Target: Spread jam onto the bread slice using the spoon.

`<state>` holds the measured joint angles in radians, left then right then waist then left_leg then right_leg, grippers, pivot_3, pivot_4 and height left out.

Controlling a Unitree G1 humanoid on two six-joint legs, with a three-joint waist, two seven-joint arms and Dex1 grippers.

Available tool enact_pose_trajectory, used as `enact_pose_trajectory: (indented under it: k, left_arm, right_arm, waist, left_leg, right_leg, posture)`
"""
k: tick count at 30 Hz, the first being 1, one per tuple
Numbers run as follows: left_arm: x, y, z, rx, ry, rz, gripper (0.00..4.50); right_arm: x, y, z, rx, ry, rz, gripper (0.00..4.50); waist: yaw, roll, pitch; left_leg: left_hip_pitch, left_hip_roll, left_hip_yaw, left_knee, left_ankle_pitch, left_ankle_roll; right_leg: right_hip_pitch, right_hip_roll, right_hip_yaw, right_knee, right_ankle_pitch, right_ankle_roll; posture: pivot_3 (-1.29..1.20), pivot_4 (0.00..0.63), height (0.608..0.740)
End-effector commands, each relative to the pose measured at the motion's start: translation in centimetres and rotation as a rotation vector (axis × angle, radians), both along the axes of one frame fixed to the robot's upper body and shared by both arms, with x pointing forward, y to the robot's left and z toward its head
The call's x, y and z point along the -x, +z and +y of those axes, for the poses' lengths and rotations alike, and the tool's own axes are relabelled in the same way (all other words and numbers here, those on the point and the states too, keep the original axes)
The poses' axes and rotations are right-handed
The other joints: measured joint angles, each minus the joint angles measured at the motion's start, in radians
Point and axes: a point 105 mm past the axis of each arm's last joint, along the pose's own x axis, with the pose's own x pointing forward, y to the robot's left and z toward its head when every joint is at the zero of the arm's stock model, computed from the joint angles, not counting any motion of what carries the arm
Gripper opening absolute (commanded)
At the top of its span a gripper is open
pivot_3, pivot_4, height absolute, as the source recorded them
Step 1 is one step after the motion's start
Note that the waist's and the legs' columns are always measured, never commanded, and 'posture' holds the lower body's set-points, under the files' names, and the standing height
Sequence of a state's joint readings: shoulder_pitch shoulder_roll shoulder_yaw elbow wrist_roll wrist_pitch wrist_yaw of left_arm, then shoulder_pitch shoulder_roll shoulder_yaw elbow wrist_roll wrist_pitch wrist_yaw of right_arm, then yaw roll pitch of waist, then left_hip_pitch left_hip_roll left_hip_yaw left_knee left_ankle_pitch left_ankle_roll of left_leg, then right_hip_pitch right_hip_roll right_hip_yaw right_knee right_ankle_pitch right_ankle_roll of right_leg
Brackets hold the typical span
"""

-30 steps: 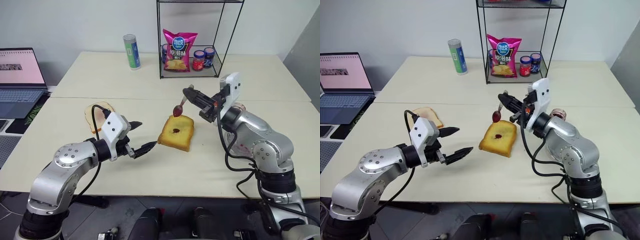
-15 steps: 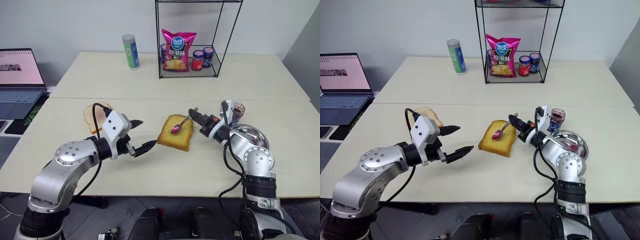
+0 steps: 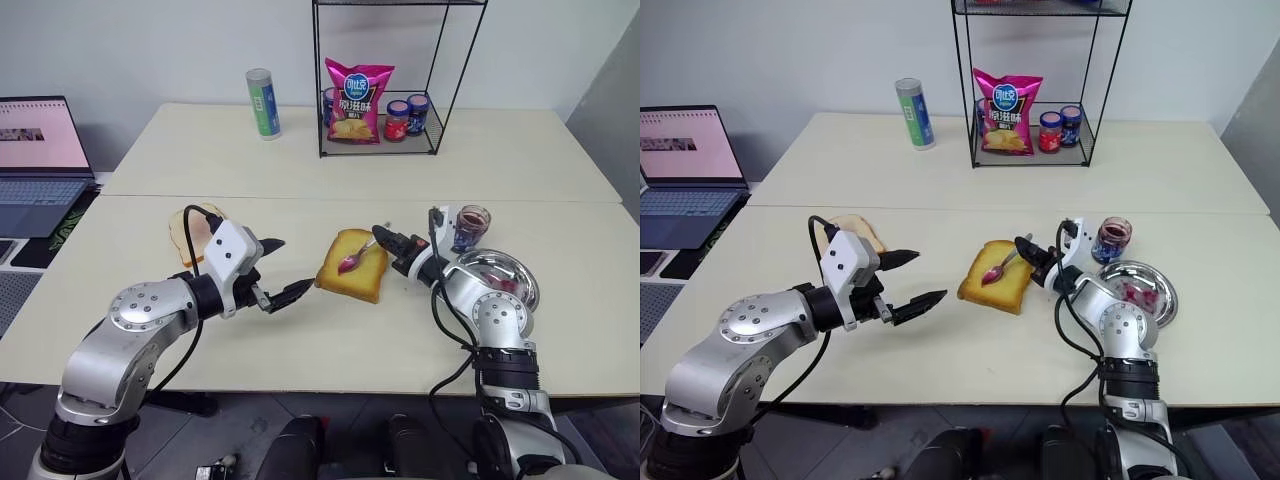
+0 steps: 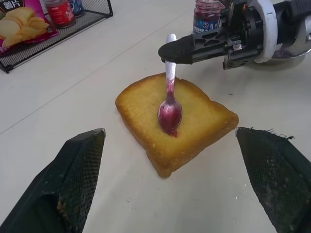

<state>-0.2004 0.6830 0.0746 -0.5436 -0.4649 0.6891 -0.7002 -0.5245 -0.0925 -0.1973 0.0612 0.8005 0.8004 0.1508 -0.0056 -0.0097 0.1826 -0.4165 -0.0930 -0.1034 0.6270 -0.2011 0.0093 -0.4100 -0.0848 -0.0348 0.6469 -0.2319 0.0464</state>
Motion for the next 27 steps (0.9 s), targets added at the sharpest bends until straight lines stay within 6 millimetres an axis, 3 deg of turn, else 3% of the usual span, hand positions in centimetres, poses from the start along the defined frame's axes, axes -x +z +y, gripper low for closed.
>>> enact_pose_trajectory:
  k: [1, 9, 15, 21, 27]
  left_arm:
    - [-0.1, 0.9, -0.1, -0.008, -0.007, -0.049, 4.50]
    - [-0.2, 1.0, -0.2, -0.009, -0.016, -0.052, 4.50]
    - [-0.1, 1.0, -0.2, -0.010, -0.020, -0.053, 4.50]
    - [-0.1, 1.0, -0.2, -0.014, -0.017, -0.055, 4.50]
    - [-0.1, 0.9, -0.1, -0.014, -0.013, -0.054, 4.50]
  right_arm:
    - [-1.1, 2.0, -1.5, 0.014, -0.072, -0.085, 0.02]
    - [-0.3, 3.6, -0.3, -0.099, 0.017, -0.092, 0.02]
    - [0.7, 2.5, 0.5, -0.129, 0.079, -0.028, 0.02]
    - [0.3, 0.6, -0.3, -0.027, 0.041, 0.007, 0.02]
    - [-1.1, 0.7, -2.5, 0.013, -0.055, -0.022, 0.02]
  waist:
    - [0.001, 0.000, 0.000]
    - [0.000, 0.000, 0.000]
    - [0.000, 0.000, 0.000]
    - [0.000, 0.000, 0.000]
    - [0.000, 0.000, 0.000]
  left_leg:
    - [0.000, 0.000, 0.000, 0.000, 0.000, 0.000]
    - [0.000, 0.000, 0.000, 0.000, 0.000, 0.000]
    - [0.000, 0.000, 0.000, 0.000, 0.000, 0.000]
    - [0.000, 0.000, 0.000, 0.000, 0.000, 0.000]
    - [0.000, 0.000, 0.000, 0.000, 0.000, 0.000]
  right_leg:
    - [0.000, 0.000, 0.000, 0.000, 0.000, 0.000]
    - [0.000, 0.000, 0.000, 0.000, 0.000, 0.000]
    - [0.000, 0.000, 0.000, 0.000, 0.000, 0.000]
    - [0.000, 0.000, 0.000, 0.000, 0.000, 0.000]
    - [0.000, 0.000, 0.000, 0.000, 0.000, 0.000]
  posture:
    - [0.00, 0.150, 0.740]
    - [0.00, 0.150, 0.740]
    - [0.00, 0.150, 0.740]
    - [0.00, 0.150, 0.740]
    - [0.00, 0.150, 0.740]
